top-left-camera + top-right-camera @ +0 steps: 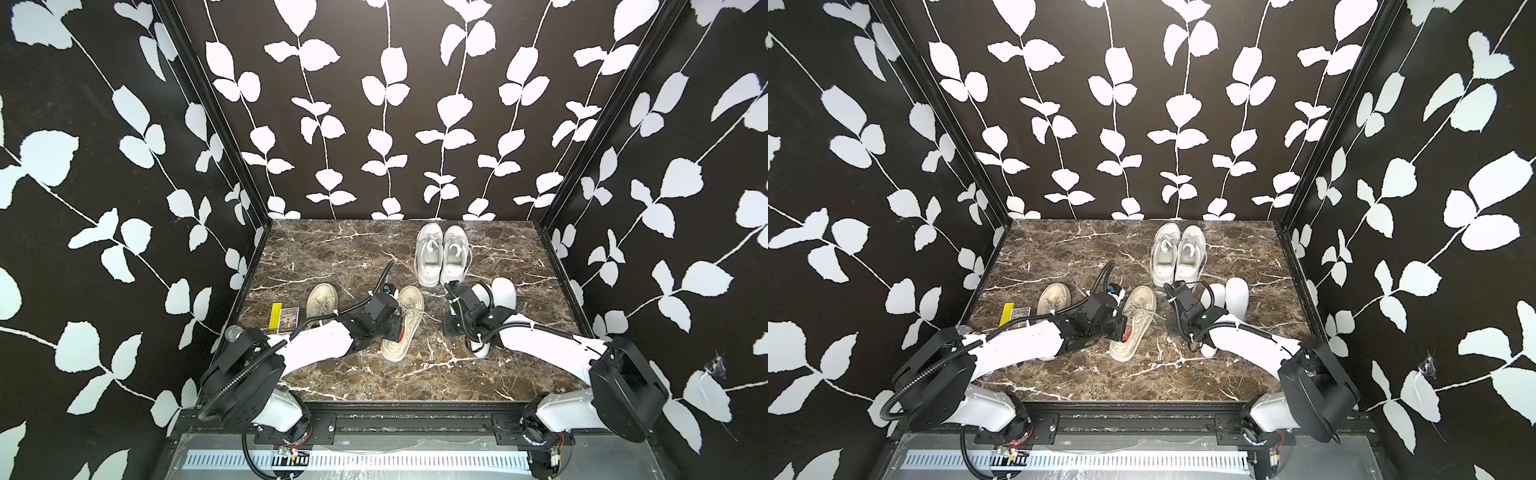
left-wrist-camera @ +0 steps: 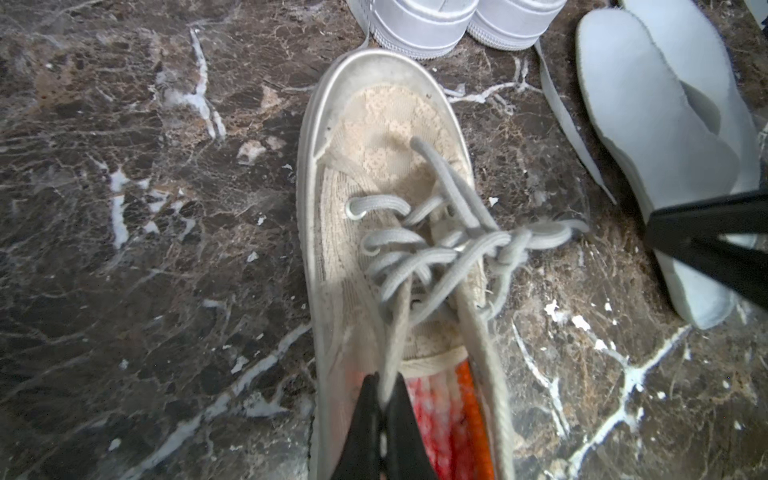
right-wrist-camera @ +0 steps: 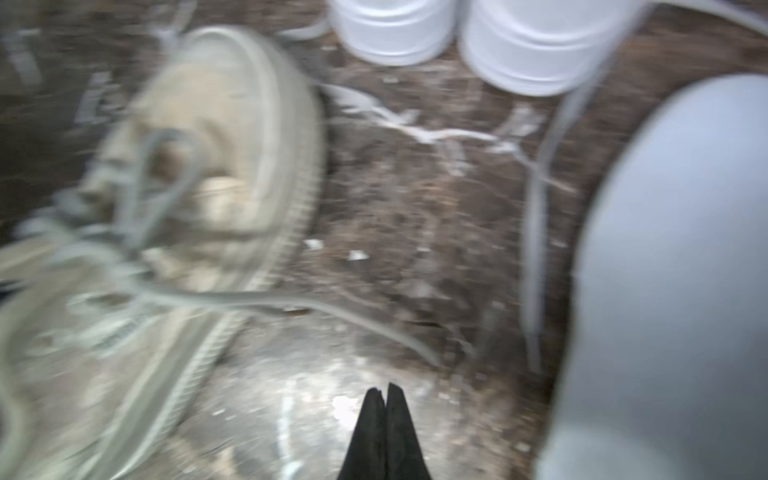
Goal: Remove the insole from the shoe
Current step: Untie the shoelace on the shoe.
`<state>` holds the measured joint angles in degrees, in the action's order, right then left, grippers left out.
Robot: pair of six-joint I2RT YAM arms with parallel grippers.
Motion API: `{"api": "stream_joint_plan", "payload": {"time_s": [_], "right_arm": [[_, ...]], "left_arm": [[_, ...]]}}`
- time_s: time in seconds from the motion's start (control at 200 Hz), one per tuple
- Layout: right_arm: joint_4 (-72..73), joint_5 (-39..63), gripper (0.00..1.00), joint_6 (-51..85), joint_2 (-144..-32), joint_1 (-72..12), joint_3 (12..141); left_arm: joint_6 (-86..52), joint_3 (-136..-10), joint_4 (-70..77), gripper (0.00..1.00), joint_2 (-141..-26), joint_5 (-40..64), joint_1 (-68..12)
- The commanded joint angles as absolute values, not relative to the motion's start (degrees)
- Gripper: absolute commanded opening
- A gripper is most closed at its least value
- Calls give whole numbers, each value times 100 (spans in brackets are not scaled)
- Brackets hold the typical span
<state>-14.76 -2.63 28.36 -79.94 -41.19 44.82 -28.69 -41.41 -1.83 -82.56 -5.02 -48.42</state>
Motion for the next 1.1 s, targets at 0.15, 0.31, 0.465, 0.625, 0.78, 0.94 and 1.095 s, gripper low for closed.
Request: {"api": "stream_joint_plan", "payload": {"time_s": [0.15,0.31,0.465,0.625,0.78,0.94,1.095], "right_arm": [[-1035,265,24,2288,-8669,-4422,5142],[-1026,333,30,2217,-8965,-4430,5401],[-1028,227,34,2217,-9132,-4452,5576],[-1089,152,34,2175,-9518,-4459,5787],[-1074,136,29,2167,-9649,-4465,5856],[-996,225,24,2158,-9714,-4499,5856],[-1032,135,15,2218,-9826,-4509,5897]], "left_arm": [[-2882,-4139,-166,0,-8101,-484,-4818],[-2862,-4140,-167,0,-8095,-436,-4816],[-2830,-4144,-167,0,-8095,-427,-4817],[-2842,-4132,-149,0,-8104,-413,-4821],[-2845,-4091,-143,0,-8052,-434,-4818],[-2841,-4084,-145,0,-8051,-435,-4817],[-2856,-4078,-149,0,-8027,-439,-4817]]}}
